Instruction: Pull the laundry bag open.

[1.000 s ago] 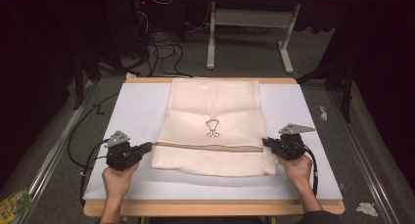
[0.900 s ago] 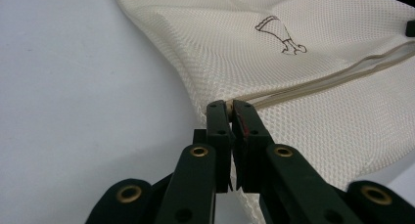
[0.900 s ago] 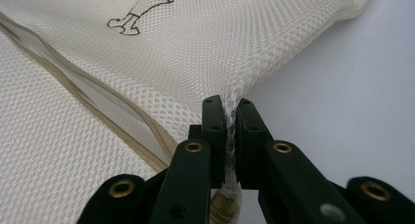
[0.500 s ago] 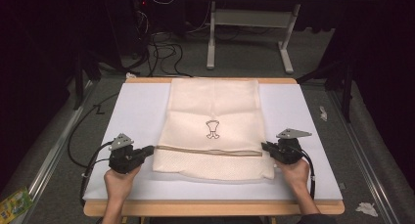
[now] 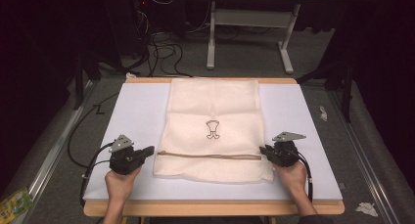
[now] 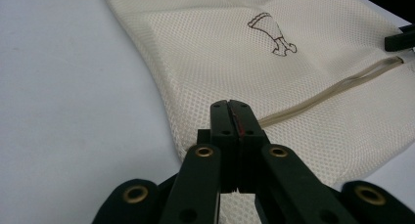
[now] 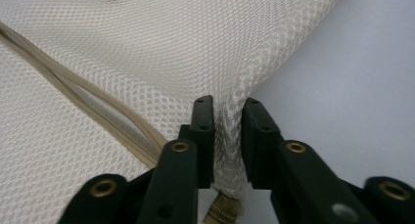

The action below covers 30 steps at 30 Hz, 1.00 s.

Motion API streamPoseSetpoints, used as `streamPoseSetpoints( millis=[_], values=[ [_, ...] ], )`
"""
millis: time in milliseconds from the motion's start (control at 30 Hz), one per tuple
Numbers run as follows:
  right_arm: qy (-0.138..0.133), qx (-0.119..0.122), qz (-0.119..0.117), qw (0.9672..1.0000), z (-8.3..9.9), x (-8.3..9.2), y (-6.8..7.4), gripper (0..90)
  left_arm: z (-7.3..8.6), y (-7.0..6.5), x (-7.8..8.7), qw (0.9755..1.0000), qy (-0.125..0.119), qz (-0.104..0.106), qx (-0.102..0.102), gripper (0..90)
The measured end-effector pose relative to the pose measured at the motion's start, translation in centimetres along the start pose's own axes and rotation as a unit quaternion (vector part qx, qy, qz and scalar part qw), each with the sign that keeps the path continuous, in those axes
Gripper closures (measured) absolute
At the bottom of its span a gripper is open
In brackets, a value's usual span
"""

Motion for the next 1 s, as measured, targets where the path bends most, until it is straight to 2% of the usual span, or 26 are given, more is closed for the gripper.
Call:
streamPoseSetpoints(
  millis=[33, 200, 267, 333, 400, 433, 533, 700, 1000],
  values=[
    [0.000, 0.000, 0.000, 1.0000, 0.0, 0.0, 0.0, 76.1, 0.0, 0.0, -0.1, 1.0000, 0.000, 0.001, 0.000, 88.5],
    [-0.011, -0.015, 0.004, 0.9998, 0.1, 0.6, -0.3, 64.1, -0.1, -0.1, -0.1, 0.9999, -0.011, 0.003, -0.009, 79.9],
    [-0.036, -0.015, 0.012, 0.9992, -0.3, 1.6, -0.6, 62.1, -0.4, -0.2, 0.2, 0.9996, -0.028, 0.007, -0.007, 74.1],
    [-0.040, -0.019, 0.011, 0.9990, -0.3, 2.0, -0.6, 61.3, -0.5, -0.2, 0.3, 0.9995, -0.031, 0.006, -0.007, 71.2],
    [-0.061, -0.024, 0.011, 0.9978, -0.6, 3.1, -0.8, 61.0, -0.8, 0.0, 0.7, 0.9990, -0.044, 0.001, -0.006, 64.6],
    [-0.061, -0.024, 0.011, 0.9978, -0.6, 3.1, -0.8, 61.0, -0.8, 0.0, 0.7, 0.9990, -0.044, 0.001, -0.006, 63.3],
    [-0.090, -0.035, 0.008, 0.9953, -0.7, 4.6, -1.5, 61.2, -0.9, 0.1, 1.1, 0.9987, -0.050, -0.005, -0.005, 61.7],
    [-0.104, -0.043, 0.008, 0.9936, -0.5, 5.6, -2.1, 59.9, -1.2, 0.5, 1.6, 0.9980, -0.062, -0.013, -0.001, 58.0],
    [-0.133, -0.064, 0.015, 0.9890, 0.4, 7.3, -4.2, 56.5, -1.7, 1.3, 2.3, 0.9968, -0.077, -0.022, 0.008, 52.1]
  ],
)
Point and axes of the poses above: each handheld gripper's, and its own axes: x roughly backward along the jaws, z roughly out of its underside, y roughly to its left, the point moved 7 cm from there along -x, roughly forward along the jaws, and after that the axes turned 7 degrees about y, right-handed, at the moved point
